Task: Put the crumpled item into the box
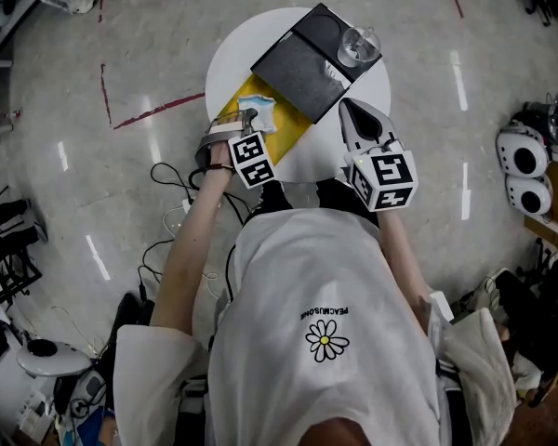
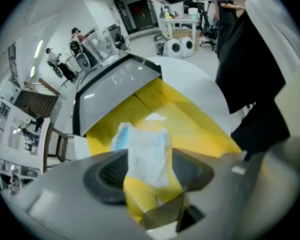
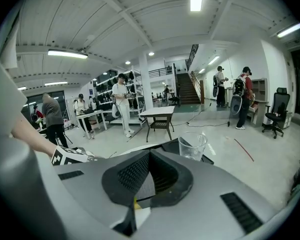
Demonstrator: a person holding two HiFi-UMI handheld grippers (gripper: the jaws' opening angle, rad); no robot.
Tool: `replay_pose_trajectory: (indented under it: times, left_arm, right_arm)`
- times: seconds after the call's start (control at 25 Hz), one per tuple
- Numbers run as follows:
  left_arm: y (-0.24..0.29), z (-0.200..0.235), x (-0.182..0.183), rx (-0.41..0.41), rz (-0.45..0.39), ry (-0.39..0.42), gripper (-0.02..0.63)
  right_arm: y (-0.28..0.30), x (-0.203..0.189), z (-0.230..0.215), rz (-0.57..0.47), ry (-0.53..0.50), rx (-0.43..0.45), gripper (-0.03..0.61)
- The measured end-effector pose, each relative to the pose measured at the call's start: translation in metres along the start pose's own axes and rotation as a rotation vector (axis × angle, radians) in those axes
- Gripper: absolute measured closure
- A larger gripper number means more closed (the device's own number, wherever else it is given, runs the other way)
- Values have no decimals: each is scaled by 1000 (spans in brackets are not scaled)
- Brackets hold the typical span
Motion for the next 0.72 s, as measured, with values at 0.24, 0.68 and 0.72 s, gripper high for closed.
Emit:
replay_pose_trajectory:
  times: [0.24, 0.68, 0.72]
  left_arm:
    - [-23, 39, 13, 98, -53, -63, 359]
    - [-128, 151, 37, 445, -264, -445, 527]
    - [-140, 156, 37, 468, -288, -489, 531]
  right_arm:
    - [7, 11, 3, -19, -45, 14, 577]
    - [20, 40, 14, -86, -132, 75, 577]
    - [22, 44, 17, -91, -141, 80, 577]
Point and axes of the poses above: the fingertips, and each gripper's own axes: y forward along the fingers, z to its left, x out of its top, the point moved 5 cm from there along -y, backward along the fingers, and after that the axes turned 8 degrees about x, right-handed, at the moved point
